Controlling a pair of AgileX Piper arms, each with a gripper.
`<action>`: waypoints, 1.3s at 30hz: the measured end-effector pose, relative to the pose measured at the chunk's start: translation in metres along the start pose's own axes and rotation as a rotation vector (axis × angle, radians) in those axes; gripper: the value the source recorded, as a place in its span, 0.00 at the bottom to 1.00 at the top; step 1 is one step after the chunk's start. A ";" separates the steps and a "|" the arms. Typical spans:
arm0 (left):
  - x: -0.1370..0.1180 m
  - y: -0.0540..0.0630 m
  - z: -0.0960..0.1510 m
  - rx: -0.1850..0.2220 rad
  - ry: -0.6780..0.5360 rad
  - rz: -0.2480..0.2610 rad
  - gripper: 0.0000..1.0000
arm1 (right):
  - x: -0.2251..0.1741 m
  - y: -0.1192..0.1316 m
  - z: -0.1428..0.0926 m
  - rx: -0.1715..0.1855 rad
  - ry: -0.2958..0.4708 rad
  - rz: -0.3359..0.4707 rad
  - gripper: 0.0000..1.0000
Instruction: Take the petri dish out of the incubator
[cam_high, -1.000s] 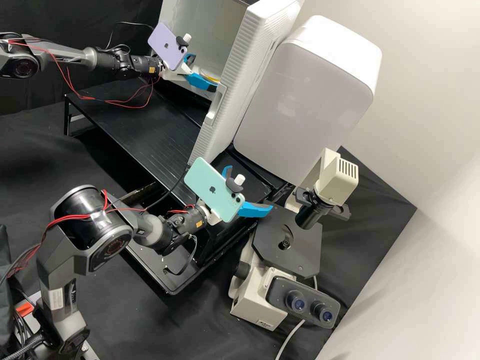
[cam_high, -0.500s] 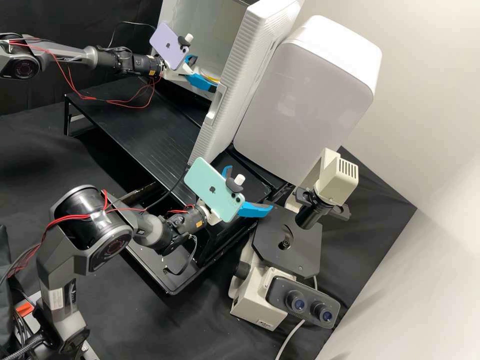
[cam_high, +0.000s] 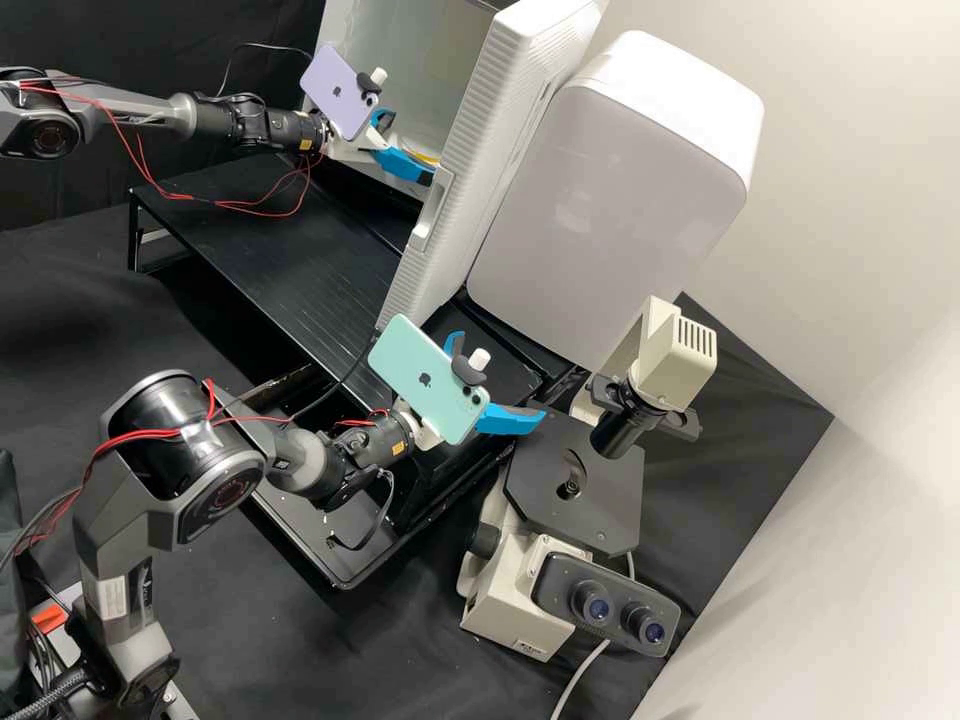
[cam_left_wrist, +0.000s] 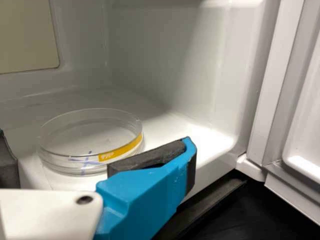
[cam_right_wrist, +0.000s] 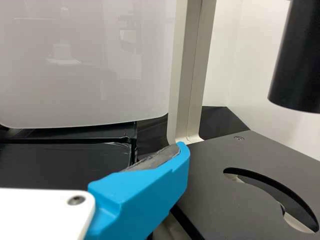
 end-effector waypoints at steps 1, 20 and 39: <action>0.001 -0.001 0.000 0.001 0.001 0.000 0.00 | 0.000 0.000 0.000 0.000 0.000 0.000 1.00; 0.001 0.000 -0.001 0.012 0.003 0.005 0.00 | 0.000 0.000 0.000 0.000 0.000 0.000 1.00; 0.001 0.000 -0.001 0.017 0.009 0.010 0.00 | 0.000 0.000 0.000 0.000 0.000 0.000 1.00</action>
